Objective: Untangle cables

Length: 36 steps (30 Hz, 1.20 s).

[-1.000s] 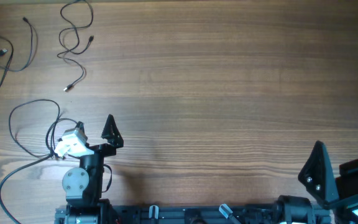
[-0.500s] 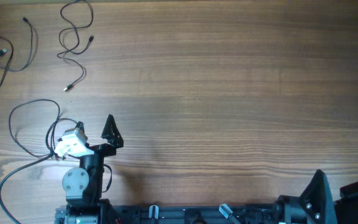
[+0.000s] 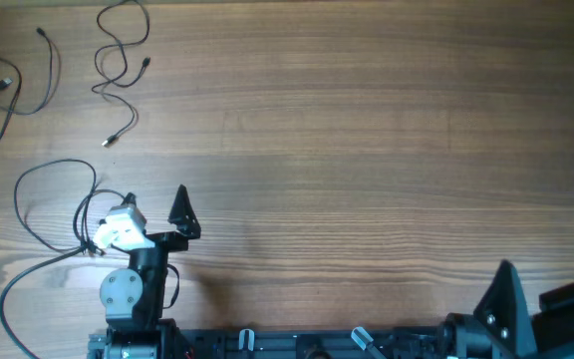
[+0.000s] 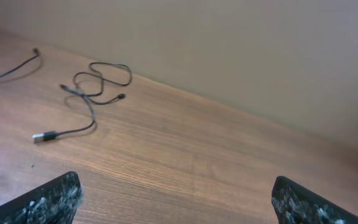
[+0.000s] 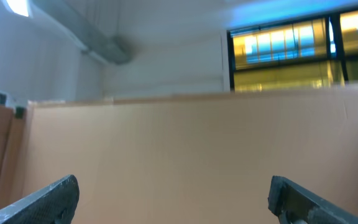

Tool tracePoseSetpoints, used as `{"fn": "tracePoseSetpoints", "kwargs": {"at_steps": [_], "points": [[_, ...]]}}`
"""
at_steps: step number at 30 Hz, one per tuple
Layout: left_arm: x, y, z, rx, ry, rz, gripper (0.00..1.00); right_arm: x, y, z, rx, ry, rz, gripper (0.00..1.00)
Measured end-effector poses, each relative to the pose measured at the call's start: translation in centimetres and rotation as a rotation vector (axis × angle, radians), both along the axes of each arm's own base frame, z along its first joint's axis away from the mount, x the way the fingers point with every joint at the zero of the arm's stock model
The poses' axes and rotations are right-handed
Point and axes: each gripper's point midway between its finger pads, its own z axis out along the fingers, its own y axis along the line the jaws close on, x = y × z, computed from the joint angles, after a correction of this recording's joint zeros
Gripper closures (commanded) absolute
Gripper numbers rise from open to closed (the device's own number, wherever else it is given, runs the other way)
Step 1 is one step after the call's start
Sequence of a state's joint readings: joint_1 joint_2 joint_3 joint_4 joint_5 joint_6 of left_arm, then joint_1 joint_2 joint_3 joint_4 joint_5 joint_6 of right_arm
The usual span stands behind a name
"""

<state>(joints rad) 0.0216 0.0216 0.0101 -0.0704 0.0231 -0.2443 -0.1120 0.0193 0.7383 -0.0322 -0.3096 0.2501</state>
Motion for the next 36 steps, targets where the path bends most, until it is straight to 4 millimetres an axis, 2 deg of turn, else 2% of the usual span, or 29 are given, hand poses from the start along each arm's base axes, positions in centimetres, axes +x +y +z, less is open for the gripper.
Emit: {"fn": "tracePoseSetpoints", "kwargs": {"at_steps": [5, 11, 15, 20, 28, 36], "points": [[0.0, -0.6, 0.1, 0.044, -0.004, -0.040, 0.00, 1.4, -0.2, -1.8, 0.006, 0.096, -0.003, 0.00], [0.0, -0.9, 0.1, 0.060, -0.006, -0.056, 0.00, 3.9, -1.2, -6.4, 0.052, 0.311, -0.046, 0.01], [0.0, -0.9, 0.1, 0.063, -0.006, -0.059, 0.00, 4.7, -2.0, -8.0, 0.076, 0.373, -0.081, 0.00], [0.0, -0.9, 0.1, 0.063, -0.007, -0.059, 0.00, 7.3, -2.9, -11.8, 0.098, 0.470, -0.116, 0.00], [0.0, -0.9, 0.1, 0.063, -0.007, -0.059, 0.00, 11.0, -3.5, -17.5, 0.108, 0.558, -0.130, 0.00], [0.0, -0.9, 0.1, 0.063, -0.007, -0.059, 0.00, 12.7, -3.7, -20.9, 0.110, 0.597, -0.131, 0.00]]}}
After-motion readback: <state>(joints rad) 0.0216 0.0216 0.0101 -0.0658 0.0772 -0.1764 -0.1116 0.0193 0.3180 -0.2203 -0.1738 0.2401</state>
